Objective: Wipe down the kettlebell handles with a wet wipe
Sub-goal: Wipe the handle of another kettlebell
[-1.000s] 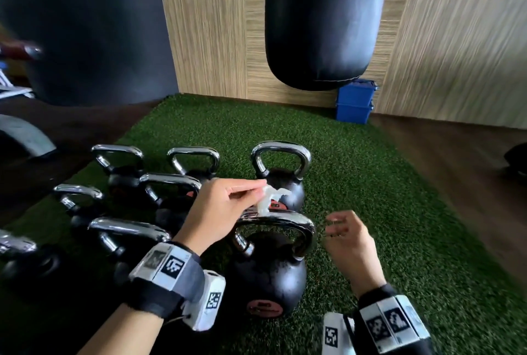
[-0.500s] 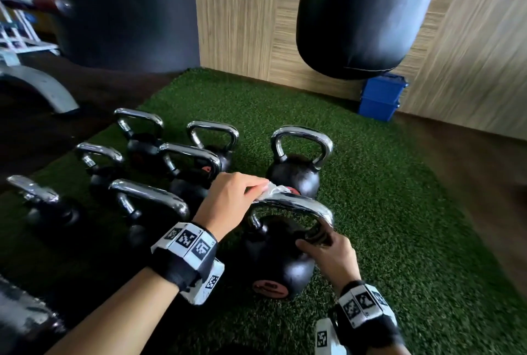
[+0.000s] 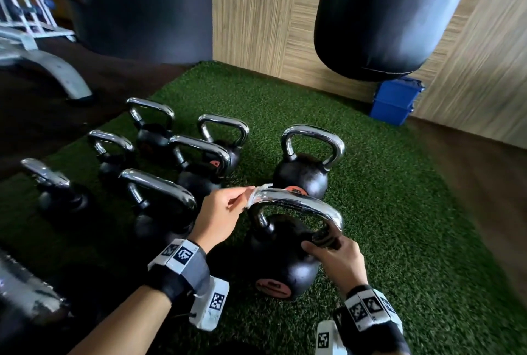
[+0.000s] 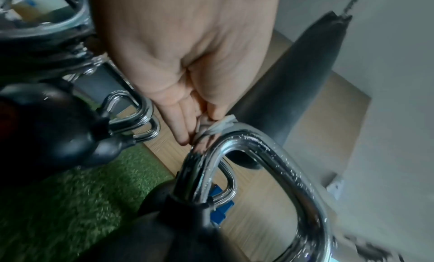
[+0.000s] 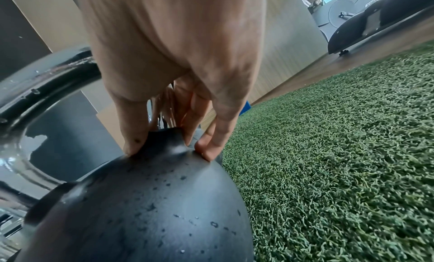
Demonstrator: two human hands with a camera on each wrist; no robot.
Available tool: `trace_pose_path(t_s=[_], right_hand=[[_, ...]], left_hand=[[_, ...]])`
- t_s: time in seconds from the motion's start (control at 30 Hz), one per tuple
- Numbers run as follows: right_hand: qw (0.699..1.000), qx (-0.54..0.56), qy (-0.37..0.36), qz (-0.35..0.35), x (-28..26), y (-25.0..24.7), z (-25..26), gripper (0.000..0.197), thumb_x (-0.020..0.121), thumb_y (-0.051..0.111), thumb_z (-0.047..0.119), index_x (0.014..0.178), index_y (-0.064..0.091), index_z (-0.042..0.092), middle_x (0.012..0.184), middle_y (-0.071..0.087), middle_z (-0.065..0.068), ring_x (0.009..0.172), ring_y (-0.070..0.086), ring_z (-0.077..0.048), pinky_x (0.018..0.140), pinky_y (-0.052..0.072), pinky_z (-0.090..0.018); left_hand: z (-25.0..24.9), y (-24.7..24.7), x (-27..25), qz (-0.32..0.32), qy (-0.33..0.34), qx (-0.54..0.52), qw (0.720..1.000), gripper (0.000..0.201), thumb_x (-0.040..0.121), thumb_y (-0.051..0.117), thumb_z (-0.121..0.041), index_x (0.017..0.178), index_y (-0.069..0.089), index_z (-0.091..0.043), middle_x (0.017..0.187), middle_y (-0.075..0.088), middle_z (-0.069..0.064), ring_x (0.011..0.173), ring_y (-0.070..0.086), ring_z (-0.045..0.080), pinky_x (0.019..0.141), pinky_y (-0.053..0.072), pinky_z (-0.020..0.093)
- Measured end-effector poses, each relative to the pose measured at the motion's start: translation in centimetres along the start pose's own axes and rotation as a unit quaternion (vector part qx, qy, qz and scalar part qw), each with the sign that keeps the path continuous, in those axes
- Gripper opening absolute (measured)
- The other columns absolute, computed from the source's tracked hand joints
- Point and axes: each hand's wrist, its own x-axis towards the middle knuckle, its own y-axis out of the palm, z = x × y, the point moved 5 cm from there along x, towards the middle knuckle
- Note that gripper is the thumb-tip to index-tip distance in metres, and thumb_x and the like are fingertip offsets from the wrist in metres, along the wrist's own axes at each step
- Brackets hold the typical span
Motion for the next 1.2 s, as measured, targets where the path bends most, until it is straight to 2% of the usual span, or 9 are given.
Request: trace_pose_path(t_s=[0.1,0.3,0.4,0.53,0.7,0.87,1.0,1.1,1.2], right_hand=[[1.0,-0.001,-0.002,0.008,0.0,0.0,0.0,0.04,0.055,0.093,0.051,0.085,0.076,0.031,0.071,0.074,0.023,0.074,0.07,0.0,0.06,0.046,-0.017],[1.0,-0.013,0.001,0.024,0.3,-0.1,0.0,0.05,0.055,0.093,0.05,0.096,0.077,0.026,0.08,0.077,0.013,0.08,0.071,-0.006,0.066,0.051,-0.022],[0.999,-0.025,0.013,0.039,0.3,-0.1,0.3,0.061,0.057,0.093,0.048,0.109,0.073,0.023,0.093,0.076,0.007,0.088,0.07,-0.011,0.071,0.052,-0.024],[0.997,0.045,0.038,0.055,0.1,0.3,0.5,0.081,0.063,0.094,0.025,0.134,0.059,0.012,0.118,0.07,-0.012,0.111,0.065,-0.028,0.096,0.053,-0.039],[0.994,0.074,0.033,0.067,-1.2,-0.3,0.6,0.048,0.064,0.087,-0.009,0.105,0.063,-0.015,0.1,0.071,-0.027,0.094,0.068,-0.036,0.077,0.056,-0.03],[0.98,-0.151,-0.08,0.105,-3.0,-2.7,1.8,0.021,0.059,0.09,0.029,0.061,0.07,0.034,0.064,0.071,0.016,0.058,0.063,0.007,0.051,0.044,-0.009],[0.949,-0.213,-0.189,0.138,-5.2,-0.5,3.5,0.02,0.07,0.073,0.028,0.088,0.081,0.025,0.09,0.075,0.014,0.08,0.066,0.006,0.073,0.048,-0.006],[0.951,-0.171,-0.195,0.17,-5.6,0.7,4.1,0.038,0.066,0.055,0.042,0.088,0.079,0.023,0.082,0.073,0.015,0.075,0.063,0.008,0.068,0.046,-0.006],[0.958,-0.18,-0.179,0.134,-3.4,0.5,4.5,0.022,0.08,0.068,0.024,0.097,0.079,0.032,0.094,0.071,0.013,0.083,0.064,0.002,0.075,0.051,-0.011]], left_hand=[[2.4,1.2,-0.9,0.01,-0.057,-0.115,0.992,0.04,0.101,0.06,-0.013,0.1,0.079,-0.049,0.101,0.079,-0.014,0.099,0.074,0.014,0.083,0.061,0.028],[5.0,2.9,-2.5,0.063,-0.052,-0.037,0.996,0.026,0.099,0.064,-0.011,0.082,0.077,-0.025,0.073,0.072,-0.008,0.075,0.058,0.0,0.071,0.051,0.032],[4.8,2.8,-2.9,0.115,-0.066,-0.011,0.991,0.015,0.096,0.066,-0.026,0.095,0.079,-0.018,0.088,0.079,0.0,0.081,0.061,0.003,0.075,0.049,0.032],[3.6,2.5,-3.7,0.116,-0.074,-0.015,0.99,0.018,0.093,0.07,-0.041,0.091,0.078,-0.025,0.068,0.067,-0.019,0.067,0.053,-0.01,0.061,0.039,0.013],[2.6,2.7,-3.3,0.042,-0.029,0.11,0.993,0.036,0.092,0.07,-0.045,0.075,0.074,-0.014,0.06,0.064,0.006,0.054,0.046,-0.003,0.055,0.038,0.025],[1.1,4.7,0.2,0.046,-0.007,0.177,0.983,0.046,0.091,0.076,-0.032,0.052,0.055,-0.018,0.047,0.056,-0.009,0.045,0.05,0.001,0.05,0.034,0.019],[-0.8,7.2,3.2,0.13,-0.009,0.213,0.968,0.044,0.093,0.07,-0.033,0.06,0.059,-0.006,0.062,0.065,0.012,0.063,0.064,0.024,0.058,0.037,0.034],[-1.9,8.7,4.2,0.19,0.014,0.209,0.959,0.04,0.083,0.059,-0.035,0.056,0.043,-0.01,0.058,0.054,0.016,0.057,0.054,0.031,0.055,0.028,0.03],[-0.8,9.2,4.9,0.264,-0.066,0.138,0.952,0.03,0.093,0.06,-0.019,0.07,0.062,-0.001,0.082,0.071,0.024,0.071,0.066,0.028,0.072,0.049,0.031]])
